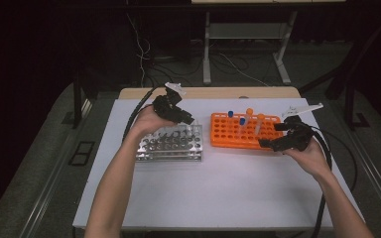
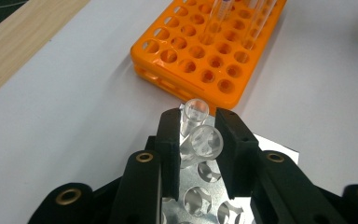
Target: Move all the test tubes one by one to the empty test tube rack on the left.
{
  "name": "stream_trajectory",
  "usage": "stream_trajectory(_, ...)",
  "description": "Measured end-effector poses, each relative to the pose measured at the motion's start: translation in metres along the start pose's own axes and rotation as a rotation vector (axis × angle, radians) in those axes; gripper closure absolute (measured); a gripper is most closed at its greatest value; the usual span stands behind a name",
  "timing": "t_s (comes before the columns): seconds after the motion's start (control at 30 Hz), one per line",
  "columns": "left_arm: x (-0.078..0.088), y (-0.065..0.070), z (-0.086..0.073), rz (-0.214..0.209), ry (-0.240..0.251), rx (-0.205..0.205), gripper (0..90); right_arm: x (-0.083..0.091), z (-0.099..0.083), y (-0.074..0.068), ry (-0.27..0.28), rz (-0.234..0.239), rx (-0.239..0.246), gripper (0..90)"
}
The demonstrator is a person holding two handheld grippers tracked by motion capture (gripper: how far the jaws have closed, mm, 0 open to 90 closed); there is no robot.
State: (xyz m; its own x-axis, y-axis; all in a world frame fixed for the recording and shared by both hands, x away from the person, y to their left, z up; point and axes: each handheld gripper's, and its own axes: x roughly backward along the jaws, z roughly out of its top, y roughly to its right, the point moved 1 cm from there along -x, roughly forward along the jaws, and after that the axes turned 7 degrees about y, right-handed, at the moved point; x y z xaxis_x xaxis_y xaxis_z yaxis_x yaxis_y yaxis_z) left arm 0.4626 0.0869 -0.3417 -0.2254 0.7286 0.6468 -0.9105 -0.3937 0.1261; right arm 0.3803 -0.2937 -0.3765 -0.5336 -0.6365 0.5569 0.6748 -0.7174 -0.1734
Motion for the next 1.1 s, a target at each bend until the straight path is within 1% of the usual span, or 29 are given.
stream_trajectory(0.1, 0.002, 0.001, 0.0, -0.004, 0.012, 0.01, 64.7, -0.008, -0.001, 0.009, -0.009, -0.015, -0.013, 0.3)
stream_trajectory(0.17, 0.004, 0.003, 0.001, -0.01, 0.01, 0.008, 61.5, -0.014, -0.001, 0.013, -0.013, -0.023, -0.022, 0.3)
stream_trajectory(0.2, 0.005, 0.004, 0.001, -0.006, 0.013, 0.011, 58.8, -0.016, -0.001, 0.015, -0.014, -0.025, -0.021, 1.0)
stream_trajectory(0.23, 0.007, 0.006, 0.002, -0.004, 0.015, 0.009, 56.4, -0.018, -0.002, 0.017, -0.013, -0.023, -0.021, 6.1)
stream_trajectory(0.27, 0.009, 0.007, 0.002, -0.004, 0.02, 0.008, 55.0, -0.019, -0.002, 0.019, -0.009, -0.016, -0.02, 6.7)
stream_trajectory(0.37, 0.014, 0.012, 0.003, 0.013, 0.037, 0.01, 48.6, -0.024, -0.002, 0.022, -0.015, -0.028, -0.026, 6.7)
stream_trajectory(0.43, 0.018, 0.015, 0.004, 0.019, 0.04, 0.013, 45.3, -0.028, -0.003, 0.025, -0.019, -0.033, -0.03, 6.9)
stream_trajectory(0.47, 0.019, 0.017, 0.004, 0.024, 0.042, 0.014, 42.5, -0.03, -0.003, 0.026, -0.023, -0.037, -0.028, 11.4)
stream_trajectory(0.5, 0.021, 0.019, 0.004, 0.028, 0.045, 0.011, 40.7, -0.031, -0.003, 0.027, -0.019, -0.029, -0.026, 17.4)
stream_trajectory(0.57, 0.026, 0.024, 0.004, 0.032, 0.05, 0.012, 38.1, -0.034, -0.003, 0.028, -0.012, -0.032, -0.028, 17.6)
stream_trajectory(0.63, 0.03, 0.028, 0.003, 0.043, 0.054, 0.014, 34.3, -0.037, -0.003, 0.03, -0.011, -0.035, -0.026, 22.1)
stream_trajectory(0.7, 0.034, 0.033, 0.002, 0.055, 0.055, 0.018, 30.9, -0.04, -0.004, 0.031, -0.011, -0.038, -0.025, 23.7)
stream_trajectory(0.77, 0.038, 0.038, -0.001, 0.062, 0.061, 0.026, 27.4, -0.041, -0.004, 0.032, -0.009, -0.043, -0.022, 31.7)
stream_trajectory(0.87, 0.043, 0.045, -0.005, 0.062, 0.071, 0.037, 24.4, -0.043, -0.005, 0.034, -0.004, -0.053, -0.022, 39.8)
stream_trajectory(0.97, 0.046, 0.051, -0.011, 0.066, 0.073, 0.047, 20.6, -0.045, -0.005, 0.035, 0.007, -0.054, -0.018, 45.8)
stream_trajectory(1.0, 0.047, 0.053, -0.013, 0.069, 0.067, 0.045, 19.0, -0.045, -0.005, 0.035, 0.01, -0.058, -0.01, 48.2)
stream_trajectory(1.1, 0.05, 0.057, -0.02, 0.077, 0.07, 0.055, 15.9, -0.047, -0.005, 0.034, 0.016, -0.052, 0.001, 55.4)
